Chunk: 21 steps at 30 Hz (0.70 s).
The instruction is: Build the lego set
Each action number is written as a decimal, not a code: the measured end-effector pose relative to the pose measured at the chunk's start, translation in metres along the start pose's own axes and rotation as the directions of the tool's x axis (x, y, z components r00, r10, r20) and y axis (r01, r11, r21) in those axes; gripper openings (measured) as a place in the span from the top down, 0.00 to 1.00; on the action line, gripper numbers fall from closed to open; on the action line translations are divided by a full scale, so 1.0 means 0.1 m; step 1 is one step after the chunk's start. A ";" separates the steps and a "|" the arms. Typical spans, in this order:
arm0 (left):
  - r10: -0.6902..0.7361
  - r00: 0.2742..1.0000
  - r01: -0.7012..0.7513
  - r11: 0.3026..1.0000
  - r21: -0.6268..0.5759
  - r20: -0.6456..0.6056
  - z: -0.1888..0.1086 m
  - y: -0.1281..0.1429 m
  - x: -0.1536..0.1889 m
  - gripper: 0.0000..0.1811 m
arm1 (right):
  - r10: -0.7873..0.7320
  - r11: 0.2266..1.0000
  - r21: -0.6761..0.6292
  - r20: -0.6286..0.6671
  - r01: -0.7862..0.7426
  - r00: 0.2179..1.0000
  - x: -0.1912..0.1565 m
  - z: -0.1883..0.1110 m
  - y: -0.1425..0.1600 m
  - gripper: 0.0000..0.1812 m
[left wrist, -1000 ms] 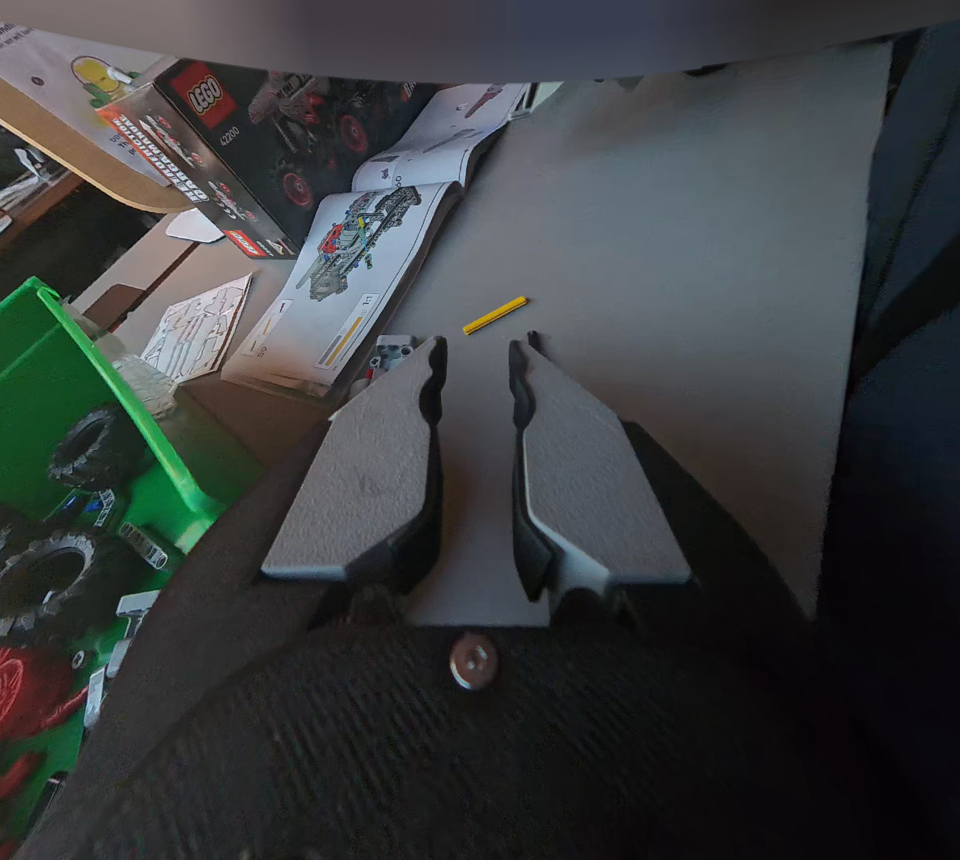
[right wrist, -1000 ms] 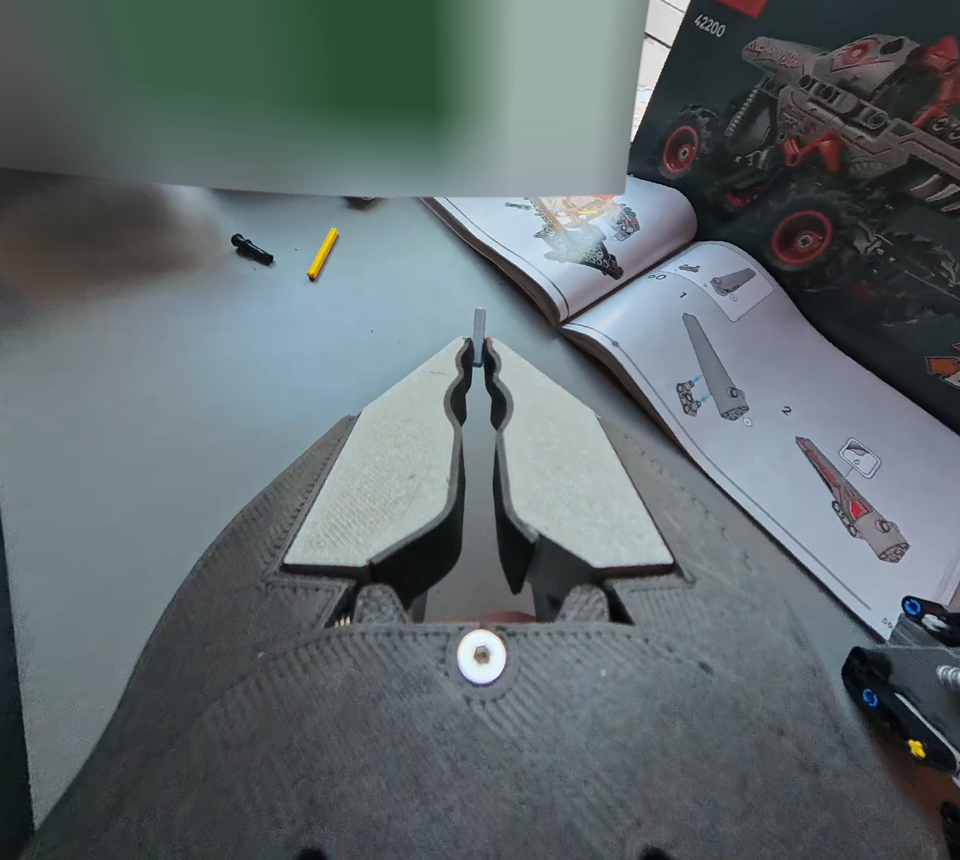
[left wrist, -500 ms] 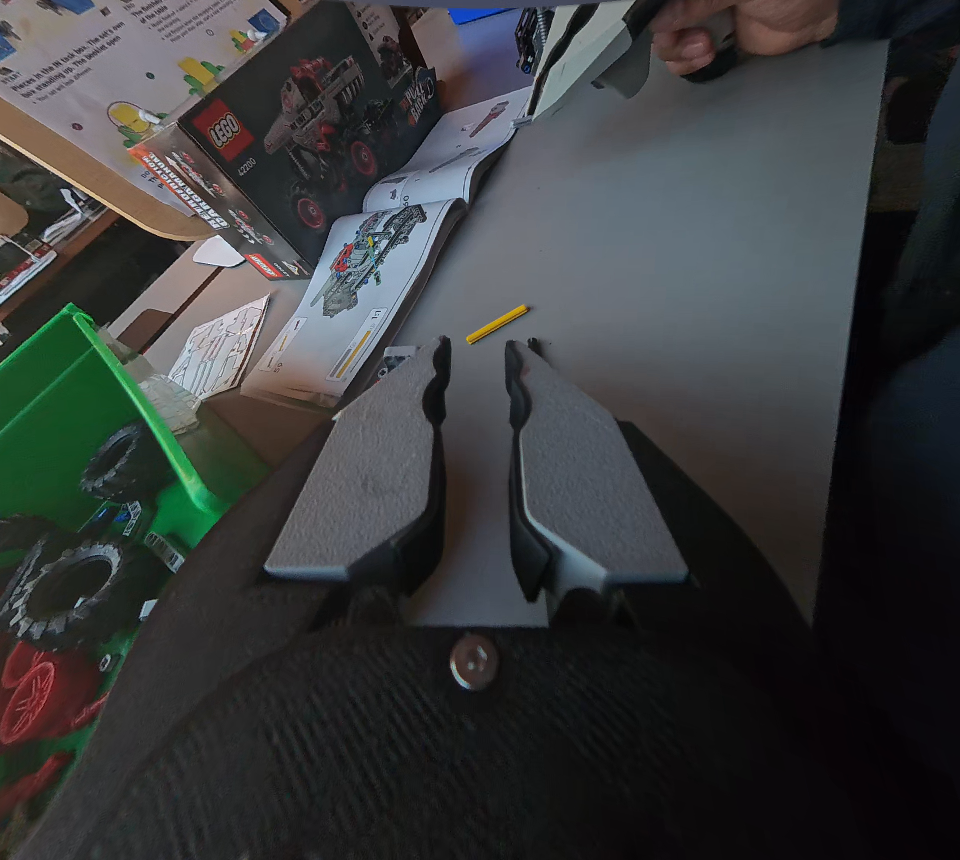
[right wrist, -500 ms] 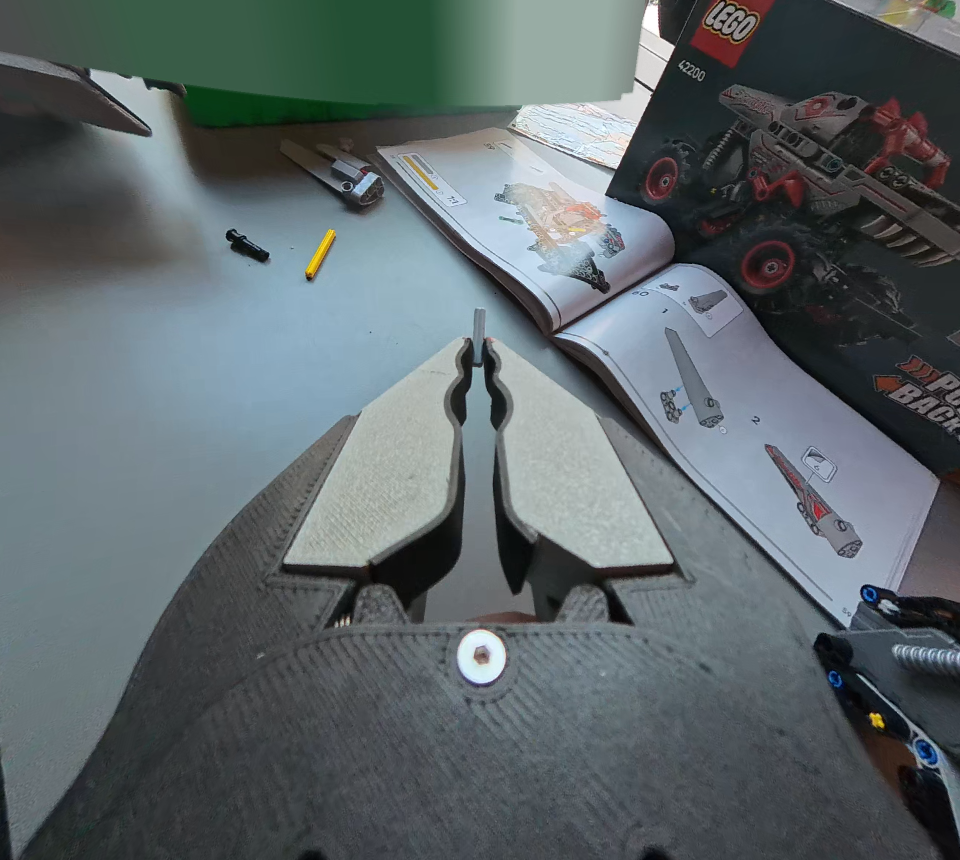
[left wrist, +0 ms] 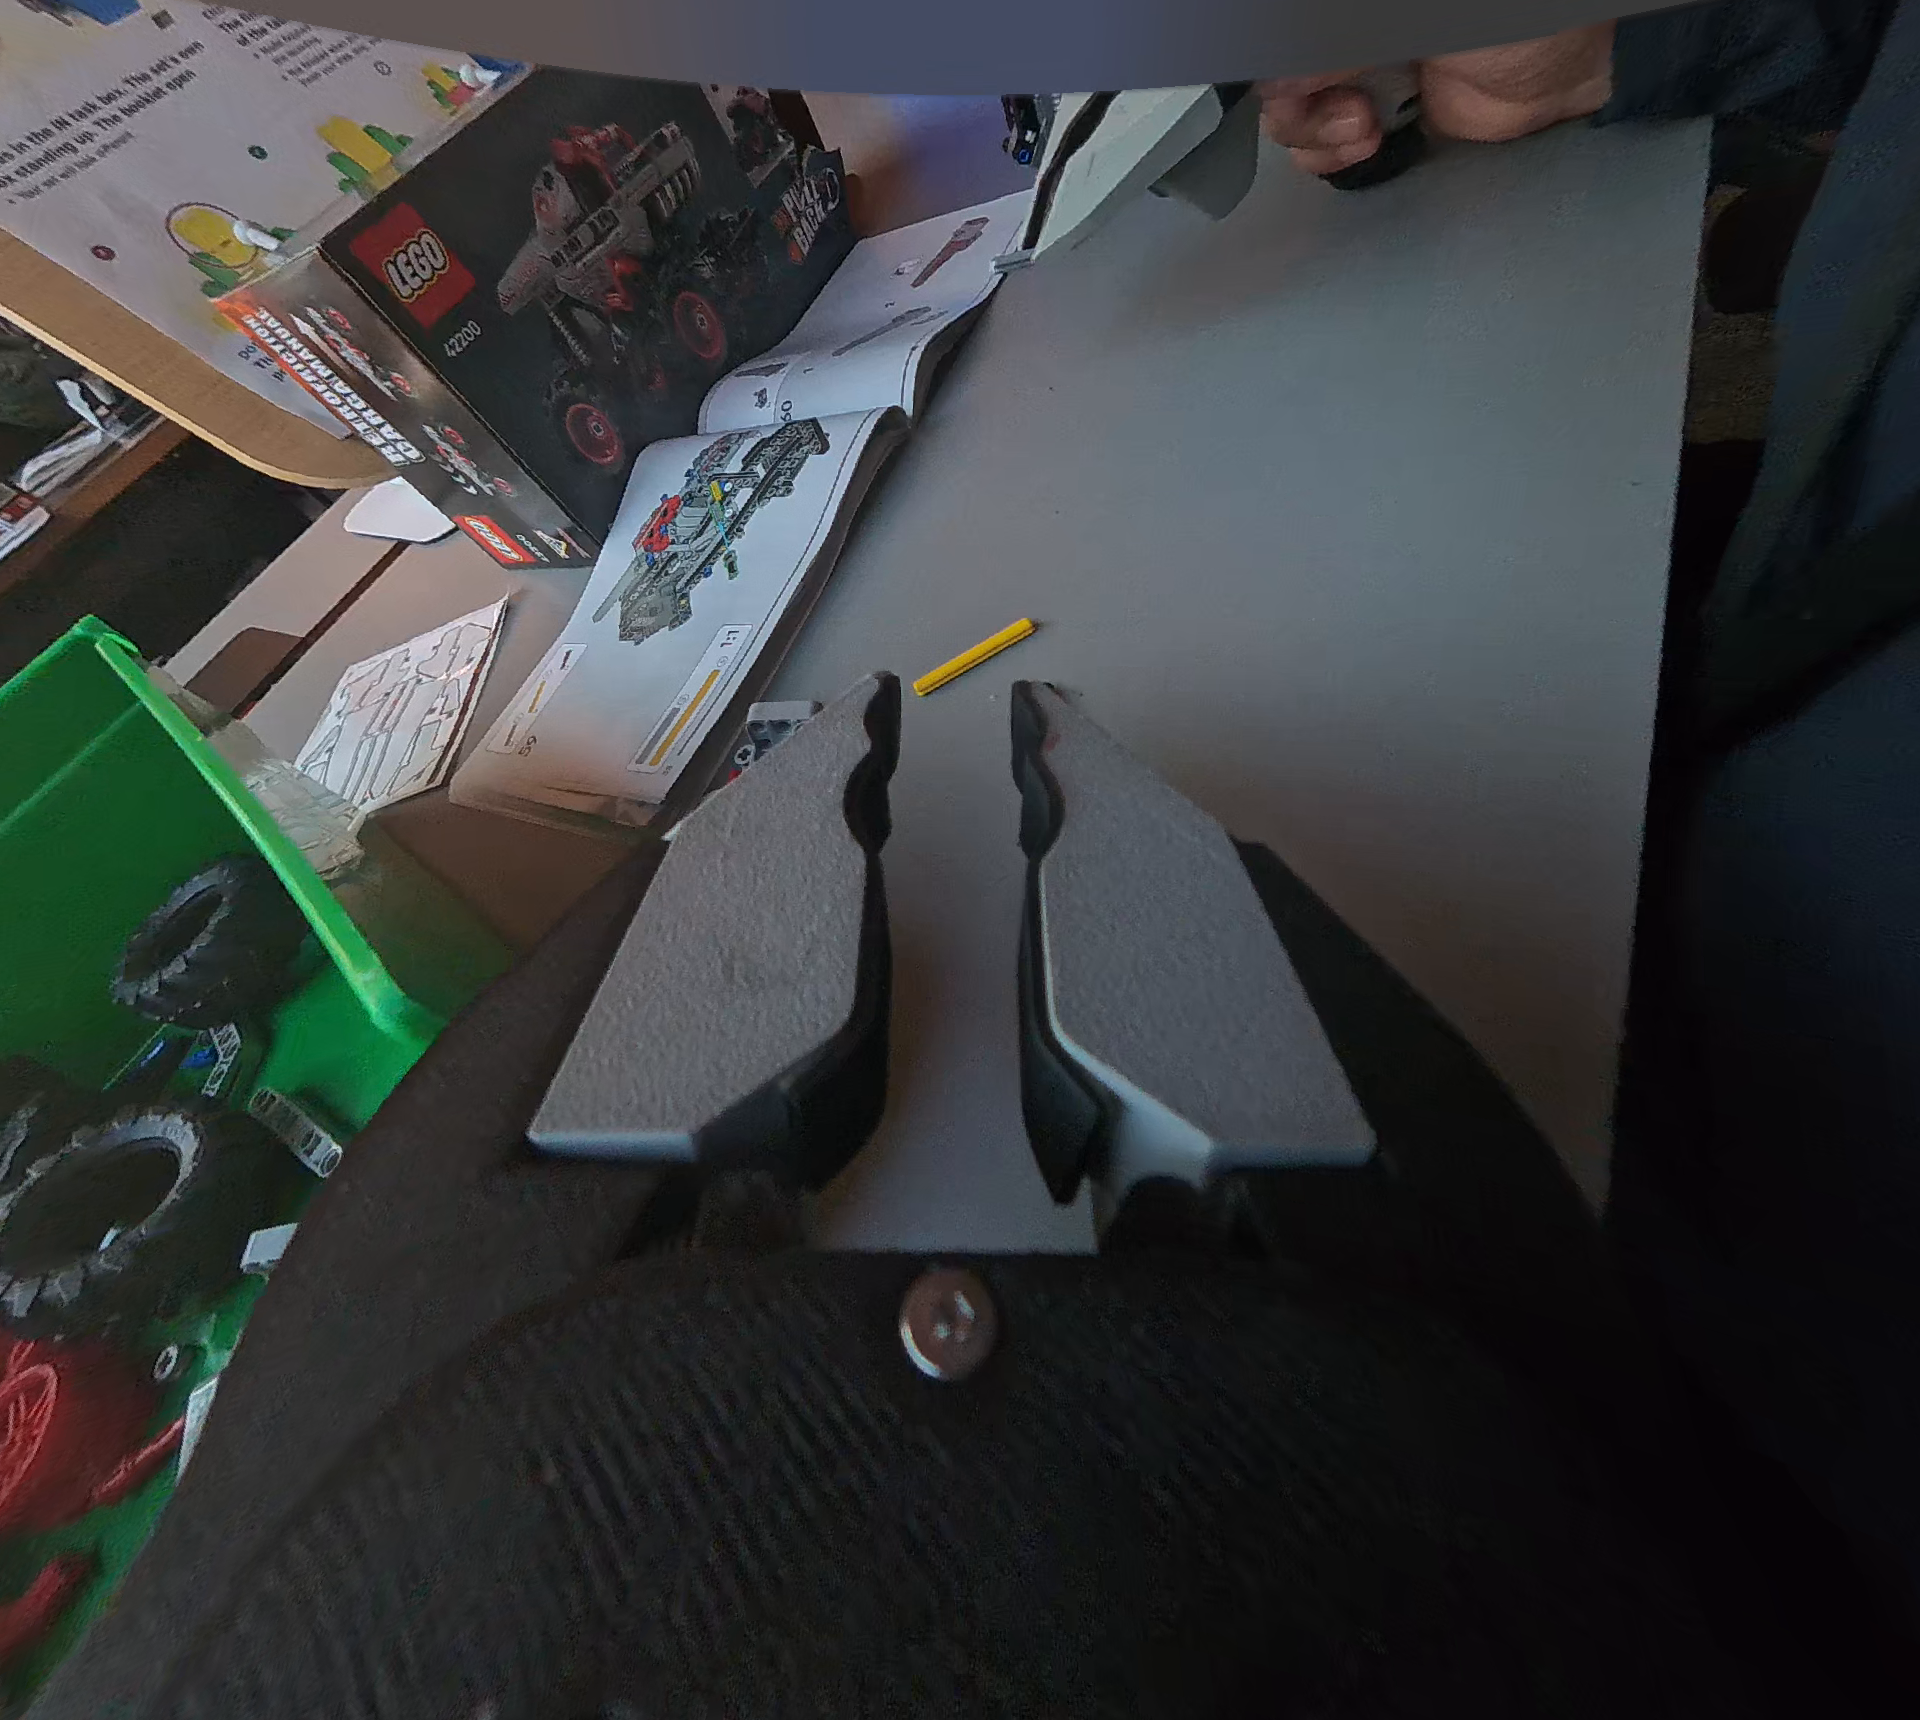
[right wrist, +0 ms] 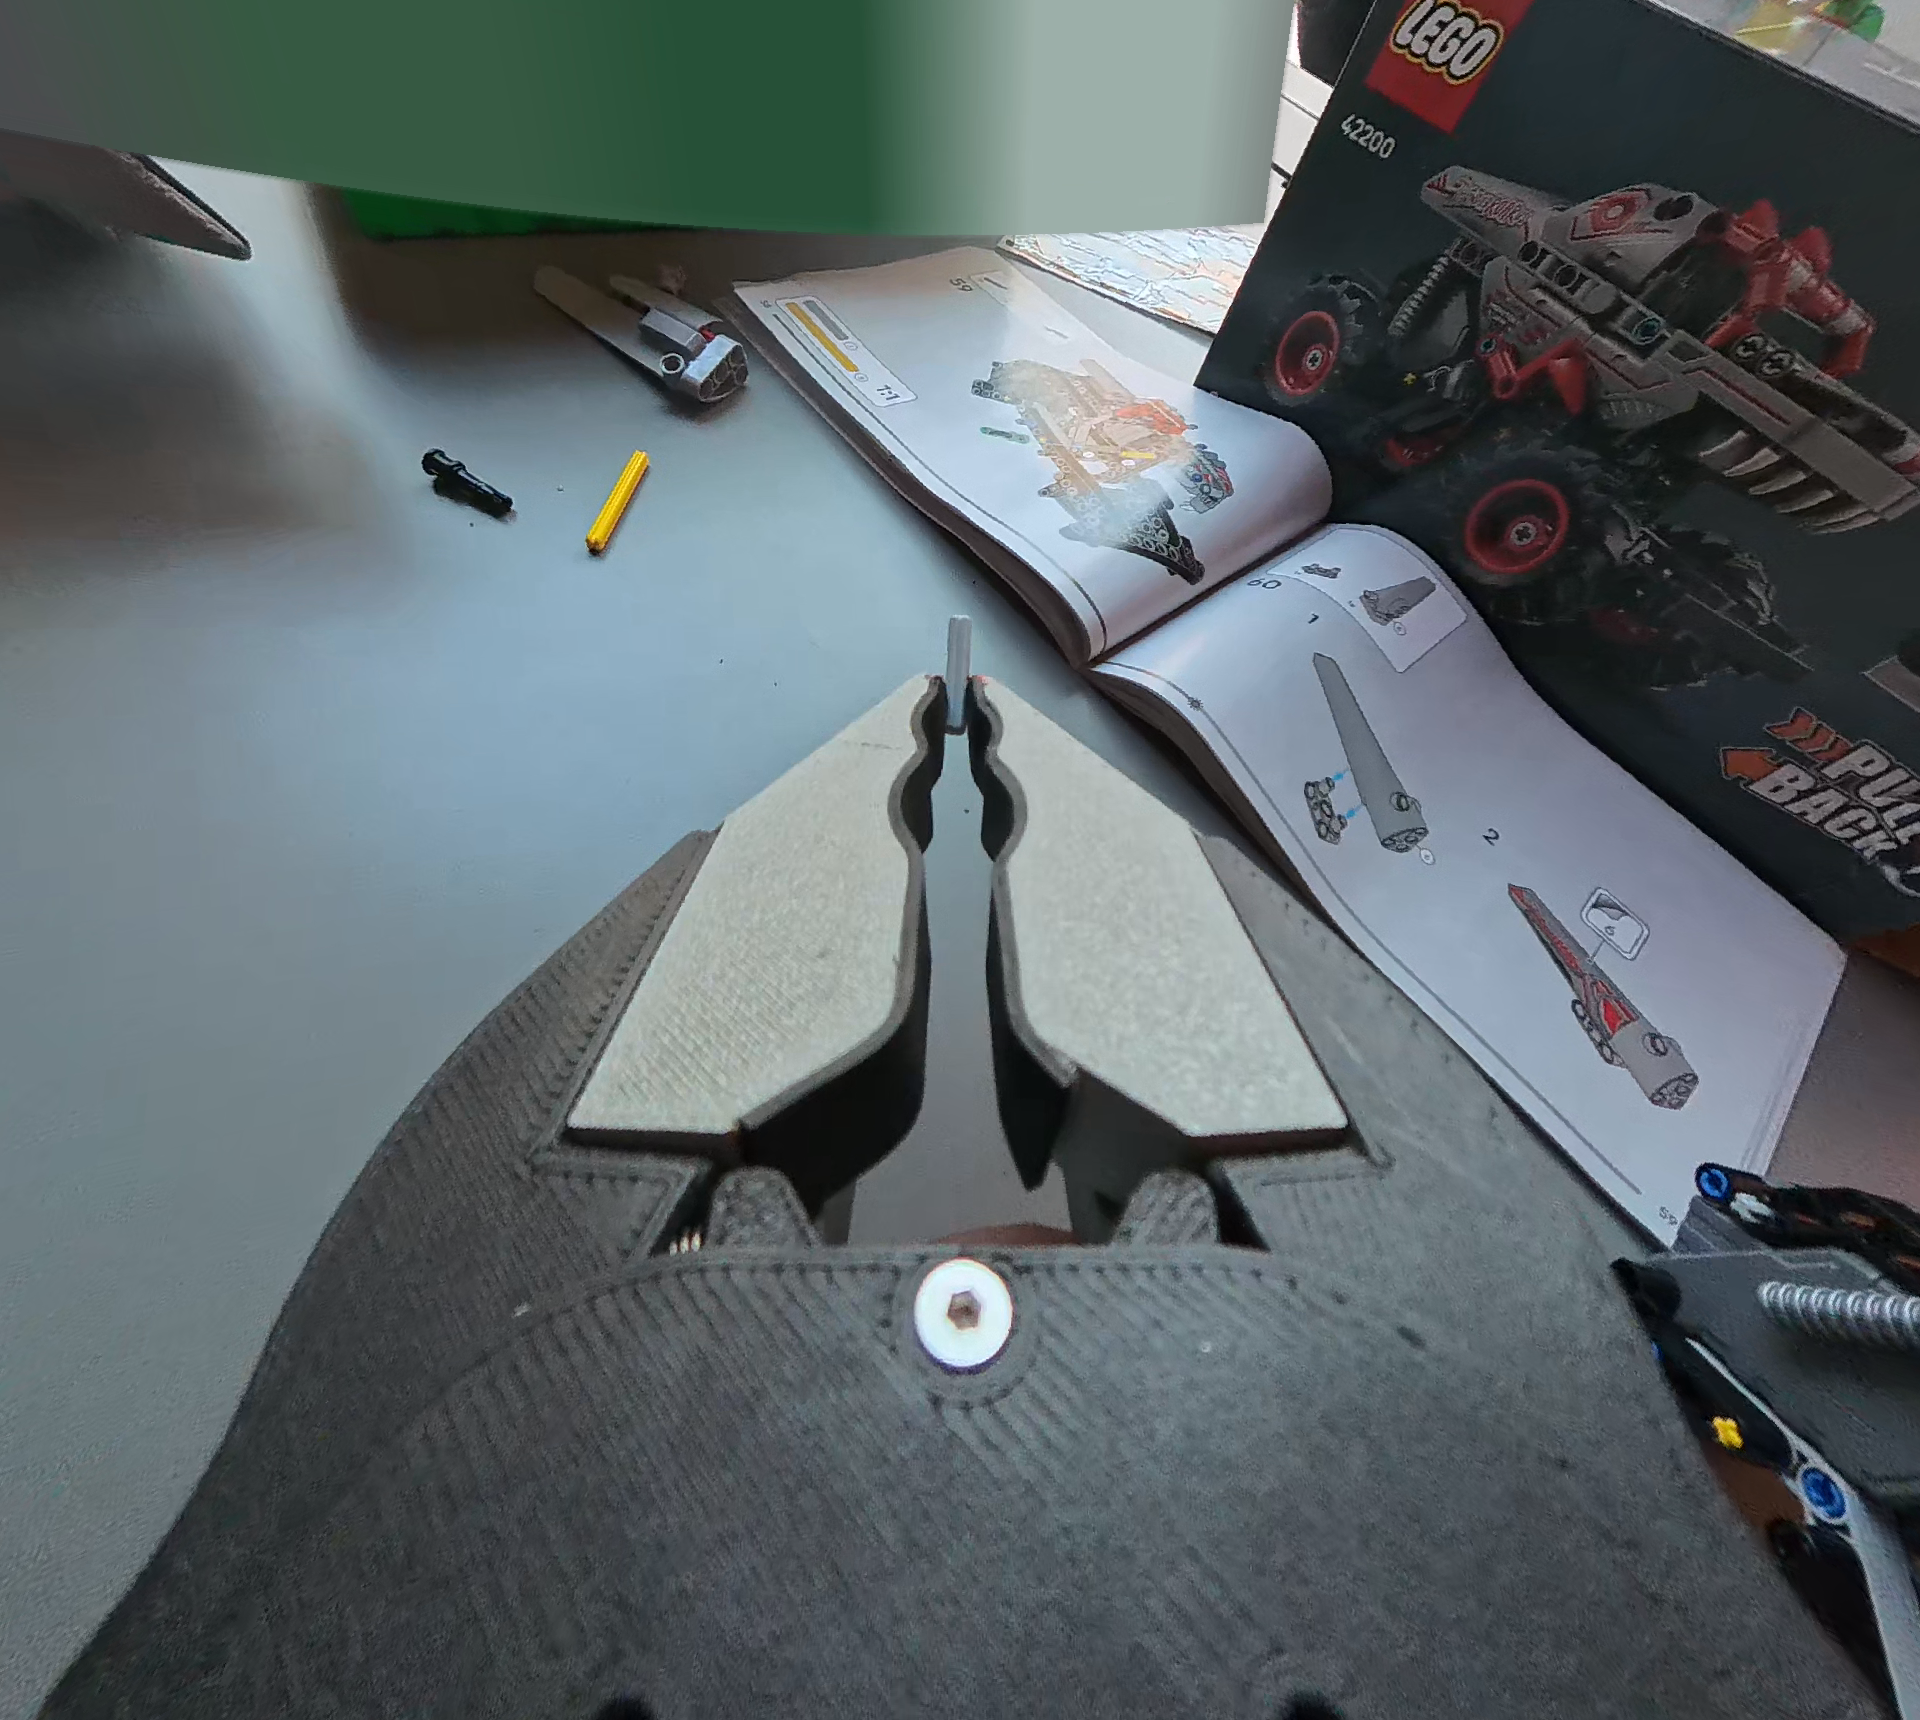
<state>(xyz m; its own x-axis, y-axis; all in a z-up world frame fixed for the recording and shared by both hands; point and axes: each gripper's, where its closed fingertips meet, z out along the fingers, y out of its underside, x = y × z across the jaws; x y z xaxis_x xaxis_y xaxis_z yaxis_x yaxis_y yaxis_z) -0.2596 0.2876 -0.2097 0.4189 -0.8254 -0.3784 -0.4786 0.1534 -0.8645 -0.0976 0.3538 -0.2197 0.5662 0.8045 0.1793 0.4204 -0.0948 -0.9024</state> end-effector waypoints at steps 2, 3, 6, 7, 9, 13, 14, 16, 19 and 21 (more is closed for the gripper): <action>0.000 1.000 0.000 1.000 -0.001 0.005 0.00 0.00 -0.01 0.90 | 0.004 1.000 0.000 0.004 -0.004 1.000 0.01 0.00 0.00 1.00; 0.001 1.000 -0.001 1.000 -0.002 0.005 0.01 0.01 -0.01 0.90 | 0.005 1.000 0.001 0.006 -0.005 1.000 0.01 0.00 0.00 1.00; 0.005 1.000 -0.005 1.000 -0.006 0.006 0.02 0.01 -0.01 0.90 | 0.015 1.000 0.005 0.013 -0.015 1.000 0.03 0.01 -0.01 1.00; 0.007 1.000 -0.007 1.000 -0.006 0.007 0.02 0.01 -0.01 0.90 | 0.019 1.000 0.006 0.013 -0.019 1.000 0.03 0.01 -0.01 1.00; 0.008 1.000 -0.008 1.000 -0.004 0.008 0.02 0.01 -0.02 0.91 | 0.026 1.000 0.012 0.016 -0.026 1.000 0.04 0.01 -0.02 1.00; -0.002 1.000 0.002 1.000 0.002 0.007 0.01 0.00 -0.03 0.91 | 0.033 0.999 0.019 0.017 -0.033 0.999 0.06 0.01 -0.03 1.00; -0.005 1.000 0.005 1.000 0.003 0.005 0.01 0.00 -0.04 0.91 | 0.031 0.999 0.021 0.017 -0.032 0.999 0.06 0.01 -0.03 1.00; -0.005 1.000 0.005 1.000 0.003 0.005 0.02 0.00 -0.04 0.91 | 0.027 0.999 0.023 0.018 -0.028 0.999 0.05 0.01 -0.03 1.00; 0.006 1.000 -0.006 1.000 0.002 0.003 0.02 0.01 -0.03 0.93 | 0.018 0.999 0.031 0.015 -0.019 1.000 0.05 0.00 -0.04 1.00; 0.019 1.000 -0.019 1.000 -0.002 0.007 0.02 0.01 -0.02 0.93 | 0.013 0.999 0.042 0.010 -0.014 1.000 0.05 -0.02 -0.06 1.00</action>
<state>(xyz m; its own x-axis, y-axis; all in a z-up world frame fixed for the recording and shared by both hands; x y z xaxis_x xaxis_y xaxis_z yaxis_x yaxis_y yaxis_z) -0.2590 0.2905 -0.2105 0.4151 -0.8185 -0.3971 -0.4881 0.1680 -0.8564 -0.0959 0.3571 -0.2129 0.5649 0.8088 0.1637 0.3826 -0.0809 -0.9204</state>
